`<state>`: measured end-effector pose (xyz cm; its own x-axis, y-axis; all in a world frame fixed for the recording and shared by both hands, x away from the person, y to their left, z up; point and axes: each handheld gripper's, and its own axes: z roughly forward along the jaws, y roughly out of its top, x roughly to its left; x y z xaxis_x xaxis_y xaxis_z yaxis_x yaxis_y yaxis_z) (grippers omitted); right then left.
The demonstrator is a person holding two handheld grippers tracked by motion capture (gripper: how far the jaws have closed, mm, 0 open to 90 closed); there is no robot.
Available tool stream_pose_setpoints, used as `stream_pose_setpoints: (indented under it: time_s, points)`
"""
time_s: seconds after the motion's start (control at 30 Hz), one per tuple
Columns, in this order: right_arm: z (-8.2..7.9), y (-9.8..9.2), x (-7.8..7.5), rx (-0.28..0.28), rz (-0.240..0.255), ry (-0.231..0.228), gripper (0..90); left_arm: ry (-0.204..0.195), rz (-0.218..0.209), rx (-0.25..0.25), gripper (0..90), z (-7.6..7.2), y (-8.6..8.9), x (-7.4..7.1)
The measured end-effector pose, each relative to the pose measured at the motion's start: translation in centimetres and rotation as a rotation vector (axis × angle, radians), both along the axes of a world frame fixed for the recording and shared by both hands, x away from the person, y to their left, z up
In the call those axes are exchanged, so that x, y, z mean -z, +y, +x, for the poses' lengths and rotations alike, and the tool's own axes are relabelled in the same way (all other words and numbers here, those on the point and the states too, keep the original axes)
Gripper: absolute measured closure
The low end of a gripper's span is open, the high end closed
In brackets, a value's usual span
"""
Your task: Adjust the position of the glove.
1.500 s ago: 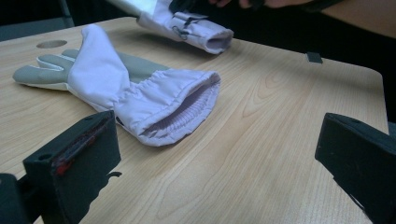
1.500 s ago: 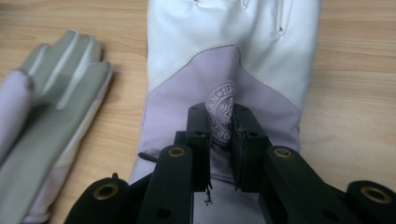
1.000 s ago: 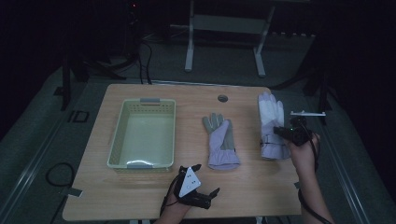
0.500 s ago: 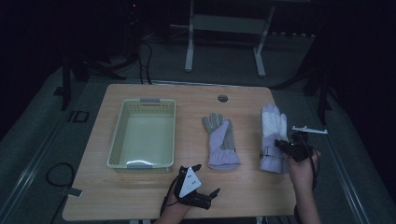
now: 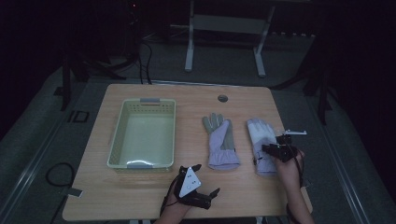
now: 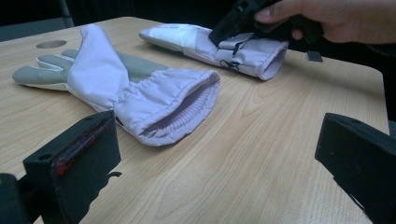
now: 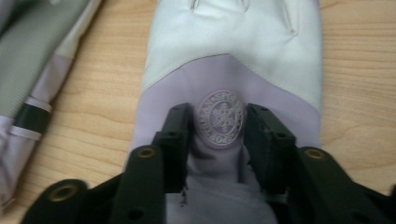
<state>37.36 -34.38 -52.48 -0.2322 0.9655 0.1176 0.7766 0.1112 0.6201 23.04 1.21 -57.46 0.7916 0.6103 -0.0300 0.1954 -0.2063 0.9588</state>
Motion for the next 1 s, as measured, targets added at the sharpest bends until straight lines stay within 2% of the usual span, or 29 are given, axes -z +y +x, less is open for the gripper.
stream_pose_setpoints:
  time_s: [0.07, 0.17, 0.23, 0.3, 0.4, 0.47, 0.53, 0.7, 0.77, 0.8, 0.83, 0.9, 1.0]
  points:
    - [0.1, -0.6, -0.6, -0.014, 0.029, -0.015, 50.0, 0.0, 0.0, 0.0, 0.2, 0.0, 0.0, 0.0]
    - [0.3, -1.2, -1.5, -0.037, 0.031, -0.034, 47.3, 0.0, 0.001, 0.0, 0.2, 0.0, 0.0, 0.0]
    - [0.5, -1.8, -2.0, -0.071, 0.057, -0.042, 45.6, 0.0, -0.001, 0.0, 0.2, 0.0, 0.0, 0.0]
    - [0.8, -2.2, -2.2, -0.094, 0.092, -0.023, 43.3, -0.001, -0.001, 0.001, 0.2, 0.0, 0.0, 0.0]
    - [1.3, -2.3, -2.0, -0.153, 0.059, 0.006, 42.5, -0.002, 0.0, 0.001, 0.2, 0.0, 0.0, 0.0]
    - [1.4, -2.3, -1.8, -0.172, 0.061, 0.015, 42.5, 0.0, -0.002, 0.0, 0.2, 0.0, 0.0, 0.0]
    - [1.9, -2.5, -0.9, -0.19, 0.065, 0.031, 42.9, 0.001, -0.001, 0.001, 0.2, 0.0, 0.0, 0.0]
    - [2.4, -2.8, 0.8, -0.207, 0.054, 0.04, 46.8, 0.001, 0.001, 0.001, 0.2, 0.0, 0.0, 0.0]
    - [2.5, -2.8, 0.9, -0.211, 0.058, 0.036, 48.5, 0.001, 0.0, 0.002, 0.2, 0.0, 0.0, 0.0]
    - [2.6, -2.5, 0.8, -0.24, 0.03, 0.042, 55.0, 0.0, 0.0, 0.001, 0.2, 0.0, 0.0, 0.0]
    - [2.7, -2.4, 0.7, -0.25, 0.024, 0.05, 59.7, 0.0, 0.001, 0.001, 0.2, 0.0, 0.0, 0.0]
    - [2.8, -2.3, 0.7, -0.247, 0.038, 0.071, 63.0, 0.001, 0.001, 0.001, 0.2, 0.0, 0.0, 0.0]
    - [2.8, -2.4, 0.8, -0.23, 0.056, 0.074, 66.0, 0.001, 0.001, 0.001, 0.2, 0.0, 0.0, 0.0]
